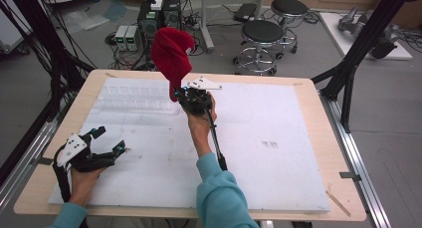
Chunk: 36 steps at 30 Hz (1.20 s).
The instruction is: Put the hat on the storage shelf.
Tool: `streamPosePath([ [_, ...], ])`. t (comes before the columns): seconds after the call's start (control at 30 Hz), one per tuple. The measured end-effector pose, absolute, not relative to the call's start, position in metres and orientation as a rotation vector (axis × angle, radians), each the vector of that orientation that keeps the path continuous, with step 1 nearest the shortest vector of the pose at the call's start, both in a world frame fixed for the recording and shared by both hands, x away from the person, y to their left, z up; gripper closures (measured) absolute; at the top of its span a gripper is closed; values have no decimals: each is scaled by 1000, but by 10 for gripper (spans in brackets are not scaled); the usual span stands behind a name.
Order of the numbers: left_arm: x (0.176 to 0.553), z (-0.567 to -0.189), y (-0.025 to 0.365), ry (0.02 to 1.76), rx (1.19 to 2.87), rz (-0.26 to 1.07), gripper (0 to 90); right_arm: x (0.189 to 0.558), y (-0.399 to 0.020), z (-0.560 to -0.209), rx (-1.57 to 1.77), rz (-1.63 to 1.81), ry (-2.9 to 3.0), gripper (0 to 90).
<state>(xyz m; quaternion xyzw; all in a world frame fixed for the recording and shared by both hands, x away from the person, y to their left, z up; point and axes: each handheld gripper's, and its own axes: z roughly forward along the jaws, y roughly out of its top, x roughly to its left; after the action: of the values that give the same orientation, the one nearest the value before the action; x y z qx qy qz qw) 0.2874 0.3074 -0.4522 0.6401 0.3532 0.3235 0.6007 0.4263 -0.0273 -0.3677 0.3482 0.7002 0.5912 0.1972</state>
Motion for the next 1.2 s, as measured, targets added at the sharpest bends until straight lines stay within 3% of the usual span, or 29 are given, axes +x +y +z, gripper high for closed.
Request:
streamPosePath([
  [1.2,287,-453,309,825,1464,752,88,431,-11,-391,1078,1608,2019,859],
])
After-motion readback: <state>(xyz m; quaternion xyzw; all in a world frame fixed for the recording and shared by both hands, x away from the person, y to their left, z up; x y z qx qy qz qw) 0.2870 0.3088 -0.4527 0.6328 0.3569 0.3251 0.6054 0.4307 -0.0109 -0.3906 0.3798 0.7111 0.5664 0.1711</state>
